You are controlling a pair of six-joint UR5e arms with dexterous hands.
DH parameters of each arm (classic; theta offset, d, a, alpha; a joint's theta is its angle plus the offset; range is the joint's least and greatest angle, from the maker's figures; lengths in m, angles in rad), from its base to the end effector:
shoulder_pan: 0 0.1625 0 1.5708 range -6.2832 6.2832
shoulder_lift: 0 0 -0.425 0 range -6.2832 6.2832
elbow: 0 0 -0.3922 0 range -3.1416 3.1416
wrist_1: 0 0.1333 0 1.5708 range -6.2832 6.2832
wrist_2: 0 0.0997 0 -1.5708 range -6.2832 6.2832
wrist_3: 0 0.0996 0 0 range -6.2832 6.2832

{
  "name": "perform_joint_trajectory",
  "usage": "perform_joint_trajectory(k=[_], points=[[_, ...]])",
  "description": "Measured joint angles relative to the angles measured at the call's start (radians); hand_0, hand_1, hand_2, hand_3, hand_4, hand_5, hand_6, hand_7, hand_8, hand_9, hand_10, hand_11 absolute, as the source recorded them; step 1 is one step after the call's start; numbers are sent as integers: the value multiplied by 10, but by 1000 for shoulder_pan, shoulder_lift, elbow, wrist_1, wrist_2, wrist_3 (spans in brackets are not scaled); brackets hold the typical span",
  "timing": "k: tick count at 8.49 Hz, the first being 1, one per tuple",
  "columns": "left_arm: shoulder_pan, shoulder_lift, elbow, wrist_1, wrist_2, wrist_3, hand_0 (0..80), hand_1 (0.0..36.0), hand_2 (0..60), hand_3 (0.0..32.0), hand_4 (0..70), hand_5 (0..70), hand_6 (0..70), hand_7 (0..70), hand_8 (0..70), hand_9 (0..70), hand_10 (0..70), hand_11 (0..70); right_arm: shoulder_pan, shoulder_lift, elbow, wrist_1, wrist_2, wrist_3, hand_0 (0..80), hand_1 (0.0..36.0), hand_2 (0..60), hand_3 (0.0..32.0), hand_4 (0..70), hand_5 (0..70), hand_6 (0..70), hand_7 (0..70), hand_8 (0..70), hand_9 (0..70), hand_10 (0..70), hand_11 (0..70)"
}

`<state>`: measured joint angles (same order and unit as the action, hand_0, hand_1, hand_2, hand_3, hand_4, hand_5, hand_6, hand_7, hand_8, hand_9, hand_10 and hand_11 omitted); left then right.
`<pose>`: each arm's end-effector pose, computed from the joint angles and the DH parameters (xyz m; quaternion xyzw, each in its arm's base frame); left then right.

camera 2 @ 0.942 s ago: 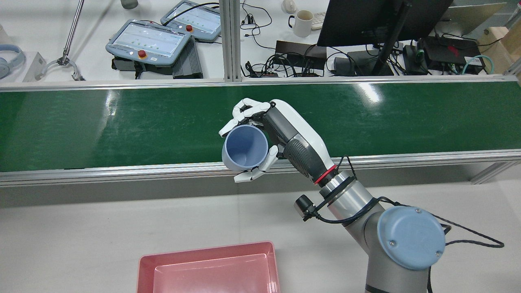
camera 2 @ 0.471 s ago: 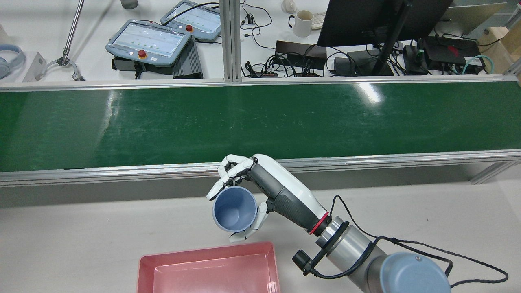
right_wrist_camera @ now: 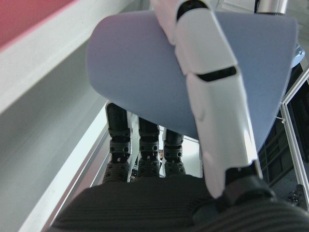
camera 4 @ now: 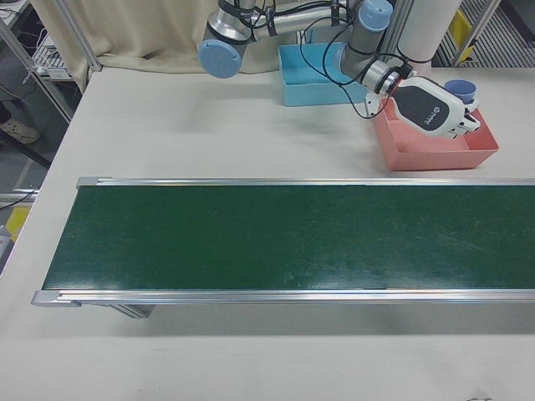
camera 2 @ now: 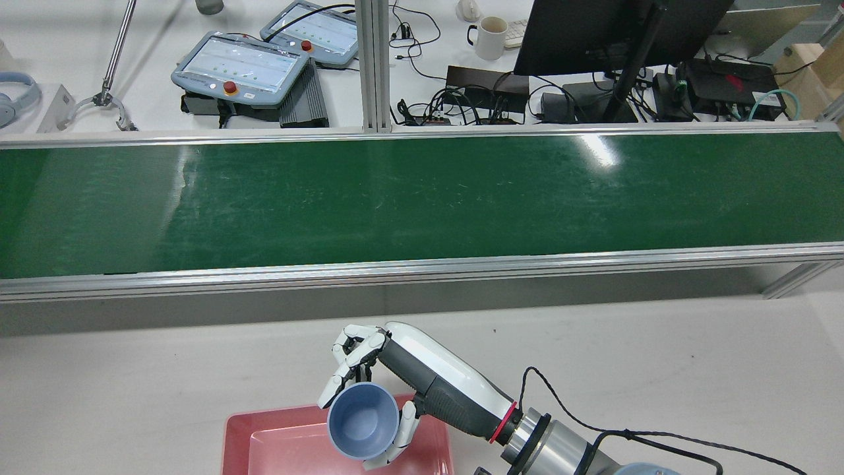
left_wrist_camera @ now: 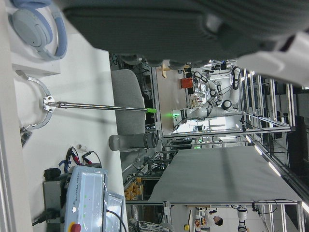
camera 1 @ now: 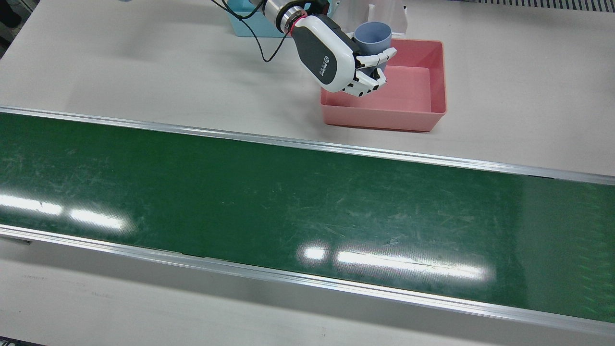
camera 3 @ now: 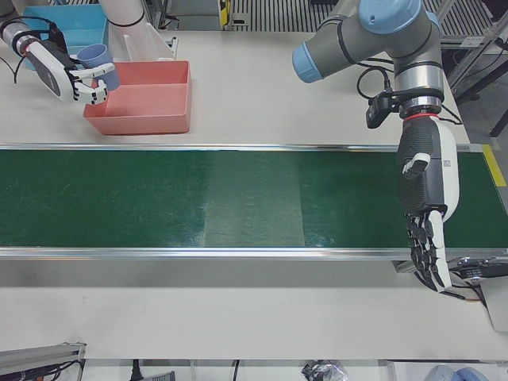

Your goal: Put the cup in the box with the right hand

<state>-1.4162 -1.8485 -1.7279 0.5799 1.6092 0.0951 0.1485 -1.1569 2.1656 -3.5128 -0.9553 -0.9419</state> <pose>-0.0423 -0.5696 0.5191 -0.0340 0.6532 -0.7489 0.1066 -0.4709 -0.2634 0.2515 -0.0701 -0.8591 0.4128 0.2943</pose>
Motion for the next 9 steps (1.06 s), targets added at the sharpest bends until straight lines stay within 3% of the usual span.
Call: perform_joint_trajectory(k=[1, 2, 3, 4, 5, 6, 7, 9], points=[[0, 0, 0, 0, 0, 0, 0, 0, 0, 0, 0, 0, 0, 0, 0, 0, 0, 0, -8, -1, -15, 0, -11, -10, 800, 360, 600, 0, 700, 174, 271, 700, 370, 547, 335, 503], [0, 0, 1, 0, 0, 0, 0, 0, 0, 0, 0, 0, 0, 0, 0, 0, 0, 0, -9, -2, -34, 0, -17, -11, 725, 281, 118, 0, 608, 100, 187, 700, 231, 365, 165, 256], [0, 0, 1, 0, 0, 0, 0, 0, 0, 0, 0, 0, 0, 0, 0, 0, 0, 0, -6, -3, -55, 2, -21, 6, 438, 28, 0, 0, 447, 11, 83, 357, 81, 121, 20, 24], [0, 0, 1, 0, 0, 0, 0, 0, 0, 0, 0, 0, 0, 0, 0, 0, 0, 0, -3, 1, -83, 3, -24, 51, 0, 0, 0, 0, 319, 0, 33, 233, 41, 64, 0, 0], [0, 0, 1, 0, 0, 0, 0, 0, 0, 0, 0, 0, 0, 0, 0, 0, 0, 0, 7, 14, -112, 4, -45, 93, 0, 0, 0, 138, 231, 0, 6, 207, 33, 61, 0, 0], [0, 0, 1, 0, 0, 0, 0, 0, 0, 0, 0, 0, 0, 0, 0, 0, 0, 0, 28, 36, -143, 3, -87, 114, 0, 0, 0, 292, 210, 0, 0, 234, 38, 78, 0, 0], [0, 0, 0, 0, 0, 0, 0, 0, 0, 0, 0, 0, 0, 0, 0, 0, 0, 0, 52, 61, -173, 2, -131, 124, 0, 0, 0, 320, 218, 0, 0, 252, 41, 85, 0, 0], [0, 0, -1, 0, 0, 0, 0, 0, 0, 0, 0, 0, 0, 0, 0, 0, 0, 0, 76, 86, -199, -1, -172, 131, 0, 0, 0, 320, 247, 0, 0, 270, 48, 92, 0, 0]])
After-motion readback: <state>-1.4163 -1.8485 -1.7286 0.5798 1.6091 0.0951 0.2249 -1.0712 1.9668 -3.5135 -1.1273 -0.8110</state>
